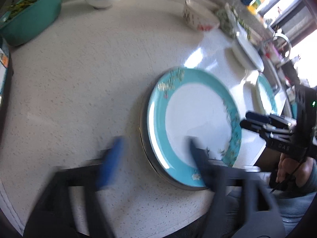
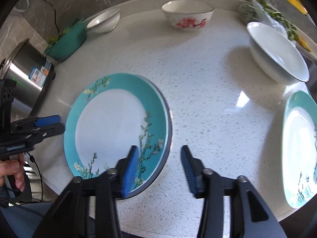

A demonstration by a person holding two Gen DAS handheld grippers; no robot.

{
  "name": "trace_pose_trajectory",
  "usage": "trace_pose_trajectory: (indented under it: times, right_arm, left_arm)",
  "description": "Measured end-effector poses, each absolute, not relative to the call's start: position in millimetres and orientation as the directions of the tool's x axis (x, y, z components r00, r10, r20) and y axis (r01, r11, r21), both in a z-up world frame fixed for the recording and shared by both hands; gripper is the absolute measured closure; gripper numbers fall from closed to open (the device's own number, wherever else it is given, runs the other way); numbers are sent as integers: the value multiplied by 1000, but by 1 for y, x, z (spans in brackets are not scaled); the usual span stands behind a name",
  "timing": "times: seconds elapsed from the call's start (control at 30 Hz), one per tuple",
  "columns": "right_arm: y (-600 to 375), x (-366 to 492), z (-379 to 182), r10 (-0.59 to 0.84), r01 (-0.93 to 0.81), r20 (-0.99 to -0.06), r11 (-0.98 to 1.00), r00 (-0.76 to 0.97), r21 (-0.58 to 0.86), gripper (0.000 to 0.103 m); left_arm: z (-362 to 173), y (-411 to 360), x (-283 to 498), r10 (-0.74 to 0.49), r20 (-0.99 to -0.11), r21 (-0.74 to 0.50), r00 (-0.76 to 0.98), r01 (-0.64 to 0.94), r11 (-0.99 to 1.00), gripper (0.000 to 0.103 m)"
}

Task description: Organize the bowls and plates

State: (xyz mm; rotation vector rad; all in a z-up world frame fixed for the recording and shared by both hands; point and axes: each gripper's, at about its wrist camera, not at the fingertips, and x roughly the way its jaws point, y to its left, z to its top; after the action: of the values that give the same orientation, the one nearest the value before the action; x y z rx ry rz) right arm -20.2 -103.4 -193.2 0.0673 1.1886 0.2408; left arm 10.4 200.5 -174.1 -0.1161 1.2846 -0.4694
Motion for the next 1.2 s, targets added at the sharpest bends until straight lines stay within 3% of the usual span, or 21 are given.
trace_pose_trajectory:
  times: [0.03,0.13,0.33,0.47,0.63,0.97,1.07,1.2]
  right_arm:
    - [-107,-23,-190,229,-141,-906,972,357,190,36]
    - [-124,-29,-177,319,-125,-874,948,367,294,27]
    - [-190,-32,-149,582,-112,-705,797,405,594,26]
    - [-261,-27,-136,653,-102,-595,709,468,698,26]
    - [-365,-30,-140,678,-98,-530,658,509,747,25]
    - [-508,-24,-176,675,-37,-579,665,456,746,23]
    - [-517,-21,-188,696,-41,-571,649,434,760,25]
    - [-518,-14,-213,715,-33,-598,651,361,758,37]
  left_arm:
    - [-169,203,13,-416,-882,-355,223,268,896,7]
    - [-153,200,22,-461,-853,-396,246,272,877,0]
    - [-112,153,28,-653,-713,-572,255,326,753,0]
    - [-102,90,20,-718,-661,-615,217,393,684,0]
    - [-117,5,14,-709,-674,-639,210,316,701,0]
    - [-165,-134,-15,-580,-808,-539,102,267,798,0]
    - [-179,-142,-15,-542,-837,-514,71,234,825,1]
    - [-193,-154,-11,-526,-848,-504,64,208,838,2]
